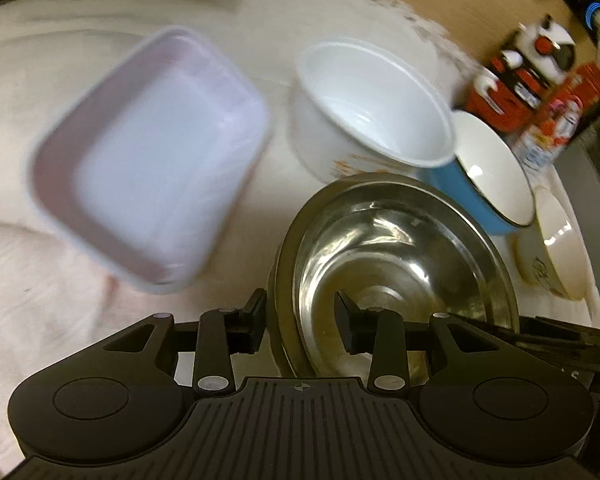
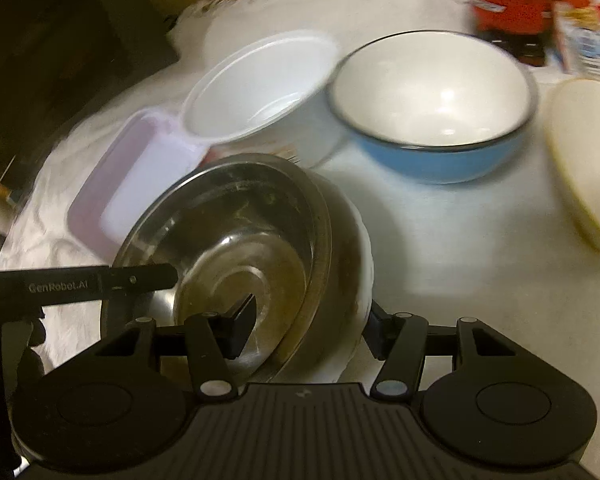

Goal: Organize plates and bowls

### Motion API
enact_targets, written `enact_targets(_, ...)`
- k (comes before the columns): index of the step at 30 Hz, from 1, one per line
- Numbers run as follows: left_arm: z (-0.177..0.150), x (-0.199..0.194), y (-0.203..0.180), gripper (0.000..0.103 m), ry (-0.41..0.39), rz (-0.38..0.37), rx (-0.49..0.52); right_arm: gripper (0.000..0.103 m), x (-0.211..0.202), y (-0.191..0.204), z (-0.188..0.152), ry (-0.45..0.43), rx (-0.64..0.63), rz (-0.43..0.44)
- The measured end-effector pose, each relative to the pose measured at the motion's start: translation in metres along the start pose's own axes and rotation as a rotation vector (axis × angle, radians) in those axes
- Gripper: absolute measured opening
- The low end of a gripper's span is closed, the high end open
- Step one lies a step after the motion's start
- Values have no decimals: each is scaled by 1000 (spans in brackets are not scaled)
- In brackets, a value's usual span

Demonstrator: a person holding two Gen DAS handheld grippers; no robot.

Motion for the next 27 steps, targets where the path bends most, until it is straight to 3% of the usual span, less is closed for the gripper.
enact_targets(6,2,1,-10,38,-7,-31,16,57,-3,-29,-4,9,83,-44)
enact_targets(14,6,-14,-2,37,-51,-51,13,61,-3,-17,-16,0,28,-74)
enact_targets(20,24,-48,-1,37,-211,-21,21,61,-25,-21,-13,-79,55,-97)
enact_targets(24,45,-78,-14,37,-361,-73,37,61,-62,-28,-1,-213,33,-156)
enact_targets(27,56,-87,-45,37,-414,-164,67,61,-96,-44,9,-302,9,-247)
Point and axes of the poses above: each gripper's, at about its wrist camera, not at the fingertips, and x roughly the way its jaws point, y to its left, z to its top, the point moved 10 cm from there along x, roughly the way its jaws point, and after that the axes turned 10 degrees about x, right-handed, at the moved point
